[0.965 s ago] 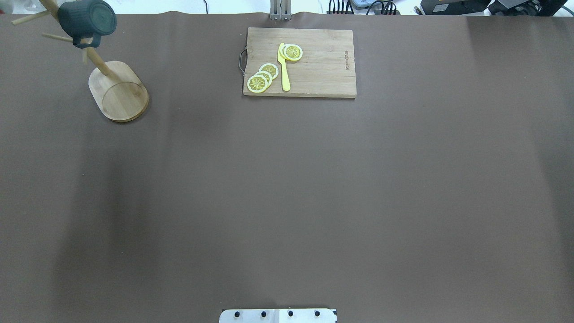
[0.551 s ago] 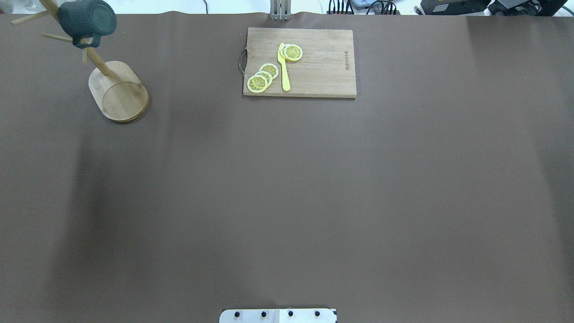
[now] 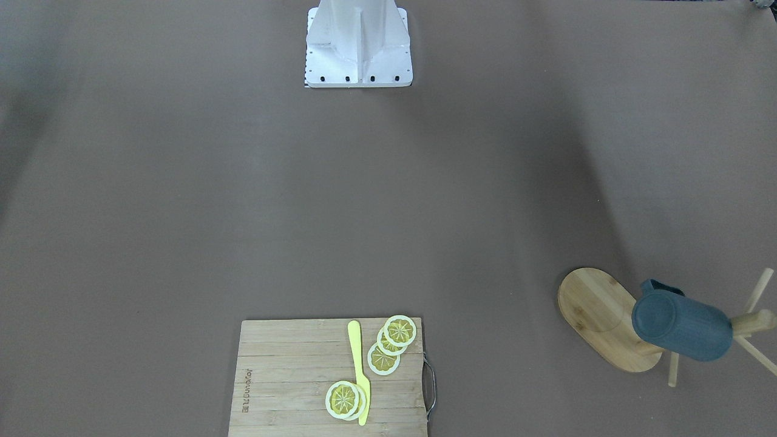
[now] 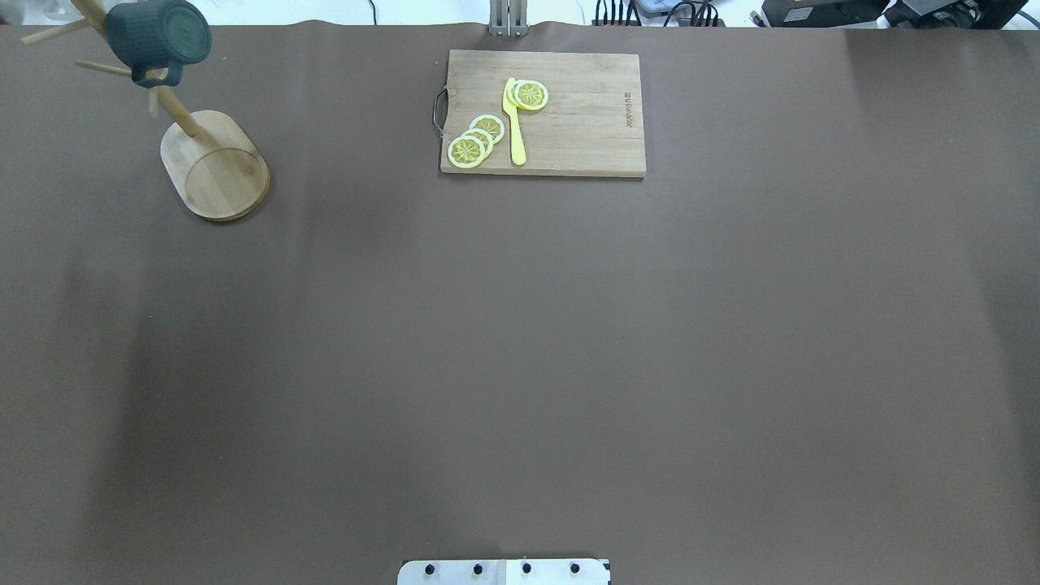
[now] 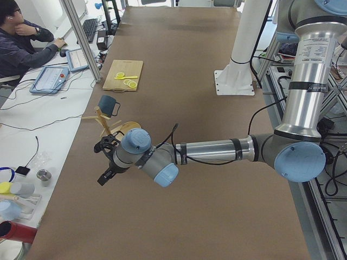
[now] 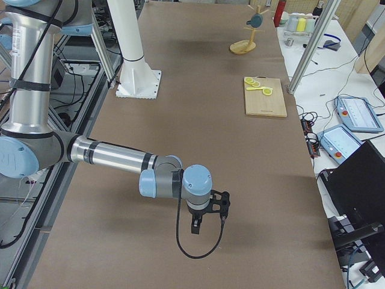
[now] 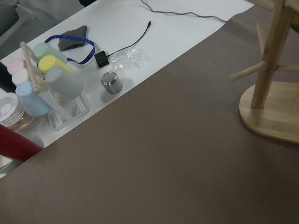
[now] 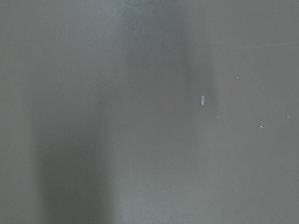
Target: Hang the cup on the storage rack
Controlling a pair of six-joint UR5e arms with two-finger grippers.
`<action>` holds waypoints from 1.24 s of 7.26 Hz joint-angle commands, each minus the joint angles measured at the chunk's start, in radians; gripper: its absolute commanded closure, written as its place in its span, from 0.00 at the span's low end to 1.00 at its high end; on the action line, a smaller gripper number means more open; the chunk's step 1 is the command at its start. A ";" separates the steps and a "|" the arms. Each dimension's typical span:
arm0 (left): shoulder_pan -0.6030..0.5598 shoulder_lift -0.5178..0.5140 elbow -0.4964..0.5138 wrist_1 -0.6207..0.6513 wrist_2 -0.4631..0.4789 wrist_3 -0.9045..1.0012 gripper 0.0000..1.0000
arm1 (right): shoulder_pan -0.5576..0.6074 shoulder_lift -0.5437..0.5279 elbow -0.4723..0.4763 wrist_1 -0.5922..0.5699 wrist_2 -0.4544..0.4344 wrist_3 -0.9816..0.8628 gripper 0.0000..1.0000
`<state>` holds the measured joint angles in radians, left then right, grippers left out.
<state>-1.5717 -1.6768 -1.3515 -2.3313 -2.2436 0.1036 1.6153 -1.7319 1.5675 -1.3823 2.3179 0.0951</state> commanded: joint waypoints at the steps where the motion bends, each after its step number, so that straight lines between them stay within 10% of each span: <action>1: -0.004 0.003 -0.023 0.130 0.004 0.005 0.01 | 0.000 0.000 -0.003 0.000 0.000 0.000 0.00; 7: -0.008 0.158 -0.091 0.110 0.048 -0.013 0.01 | 0.002 0.000 -0.003 0.000 0.000 0.000 0.00; 9: -0.008 0.160 -0.106 0.317 0.039 -0.010 0.01 | 0.002 0.000 -0.007 0.000 0.000 -0.002 0.00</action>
<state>-1.5802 -1.5193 -1.4484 -2.1355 -2.1999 0.0914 1.6162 -1.7319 1.5627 -1.3821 2.3179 0.0948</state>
